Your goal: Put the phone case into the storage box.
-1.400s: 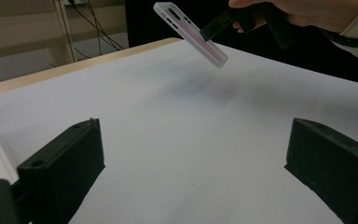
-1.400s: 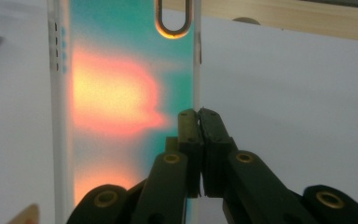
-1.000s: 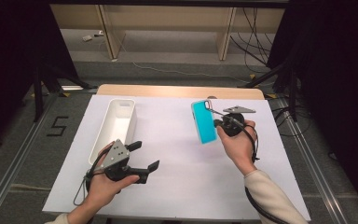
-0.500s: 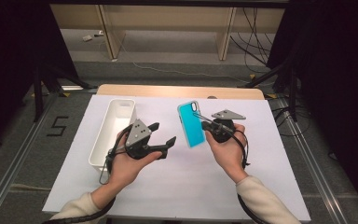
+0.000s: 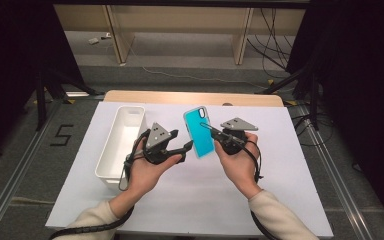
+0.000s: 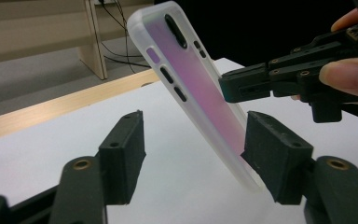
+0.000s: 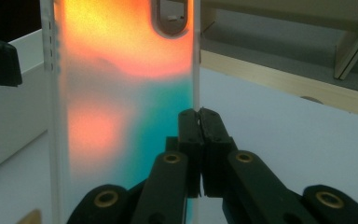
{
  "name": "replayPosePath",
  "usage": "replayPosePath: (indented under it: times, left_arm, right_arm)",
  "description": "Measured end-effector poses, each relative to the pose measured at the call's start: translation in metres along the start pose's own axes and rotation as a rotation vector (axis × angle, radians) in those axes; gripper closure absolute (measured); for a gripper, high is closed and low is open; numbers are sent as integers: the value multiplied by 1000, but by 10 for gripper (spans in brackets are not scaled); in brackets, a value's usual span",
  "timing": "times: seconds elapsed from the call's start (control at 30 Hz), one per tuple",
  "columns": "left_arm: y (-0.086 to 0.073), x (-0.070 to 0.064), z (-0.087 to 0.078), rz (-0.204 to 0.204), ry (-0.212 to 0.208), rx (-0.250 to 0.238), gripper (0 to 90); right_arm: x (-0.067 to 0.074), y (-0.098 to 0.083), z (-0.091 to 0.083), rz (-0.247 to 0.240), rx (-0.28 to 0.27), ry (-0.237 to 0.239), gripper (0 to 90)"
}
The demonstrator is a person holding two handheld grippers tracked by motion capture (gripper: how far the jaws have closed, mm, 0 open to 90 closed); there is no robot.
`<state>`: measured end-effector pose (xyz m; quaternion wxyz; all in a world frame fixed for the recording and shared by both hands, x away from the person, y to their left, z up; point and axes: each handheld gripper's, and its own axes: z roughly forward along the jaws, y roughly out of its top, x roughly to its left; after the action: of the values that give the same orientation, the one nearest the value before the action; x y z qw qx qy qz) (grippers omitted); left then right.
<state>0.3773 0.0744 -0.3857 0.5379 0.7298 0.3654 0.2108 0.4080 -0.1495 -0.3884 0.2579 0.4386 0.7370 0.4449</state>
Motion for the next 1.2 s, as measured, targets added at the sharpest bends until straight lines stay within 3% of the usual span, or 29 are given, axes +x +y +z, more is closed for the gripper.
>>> replayPosePath:
  times: [1.2]
  left_arm:
    - [4, -3, 15, -34, 50, -1, 620]
  right_arm:
    - [13, 1, -3, -42, -18, -23, 891]
